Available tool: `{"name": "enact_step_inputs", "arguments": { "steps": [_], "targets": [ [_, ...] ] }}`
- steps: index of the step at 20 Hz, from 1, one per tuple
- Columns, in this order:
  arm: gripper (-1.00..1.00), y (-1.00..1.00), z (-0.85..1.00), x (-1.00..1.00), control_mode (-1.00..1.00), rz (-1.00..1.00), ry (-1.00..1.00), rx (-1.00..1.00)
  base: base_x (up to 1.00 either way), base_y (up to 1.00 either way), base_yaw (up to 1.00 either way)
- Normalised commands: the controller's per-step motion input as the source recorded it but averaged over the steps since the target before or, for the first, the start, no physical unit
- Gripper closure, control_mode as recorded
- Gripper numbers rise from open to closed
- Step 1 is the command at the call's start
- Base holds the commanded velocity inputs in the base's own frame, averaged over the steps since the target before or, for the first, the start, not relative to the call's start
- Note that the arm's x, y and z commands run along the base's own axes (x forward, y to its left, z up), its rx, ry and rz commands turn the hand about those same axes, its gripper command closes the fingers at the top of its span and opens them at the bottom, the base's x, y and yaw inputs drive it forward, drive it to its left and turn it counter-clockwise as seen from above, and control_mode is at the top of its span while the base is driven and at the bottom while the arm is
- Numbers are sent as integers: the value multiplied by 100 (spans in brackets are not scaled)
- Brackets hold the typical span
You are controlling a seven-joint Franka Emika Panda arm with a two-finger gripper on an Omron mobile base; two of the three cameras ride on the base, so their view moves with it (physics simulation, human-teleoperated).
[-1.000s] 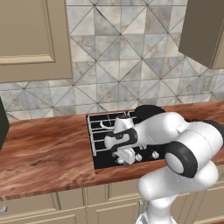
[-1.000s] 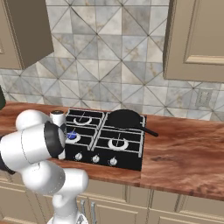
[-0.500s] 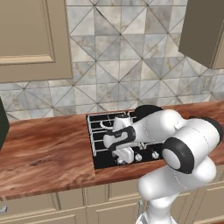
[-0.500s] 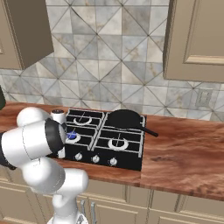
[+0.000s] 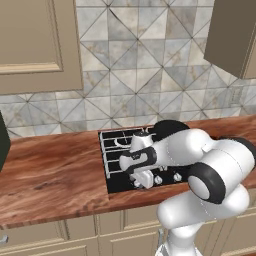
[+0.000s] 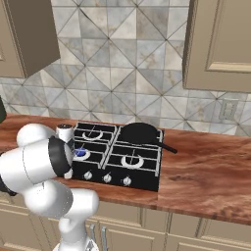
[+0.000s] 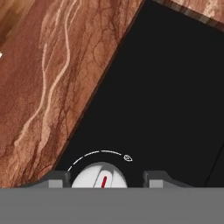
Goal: Turn off the front left burner of the stove.
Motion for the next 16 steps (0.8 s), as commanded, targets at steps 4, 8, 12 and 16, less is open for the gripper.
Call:
{"name": "enact_step_inputs", "arguments": {
  "steps": [4,8,12,16],
  "targets": [
    [100,-2,-3,-5,-100,-38,10,0,0,0,0],
    [100,-1,0,-5,-100,-42,18,0,0,0,0],
    [100,0,0,-13,-100,-48,15,0,0,0,0],
    [100,0,-3,-6,-100,-71,17,0,0,0,0]
  ]
}}
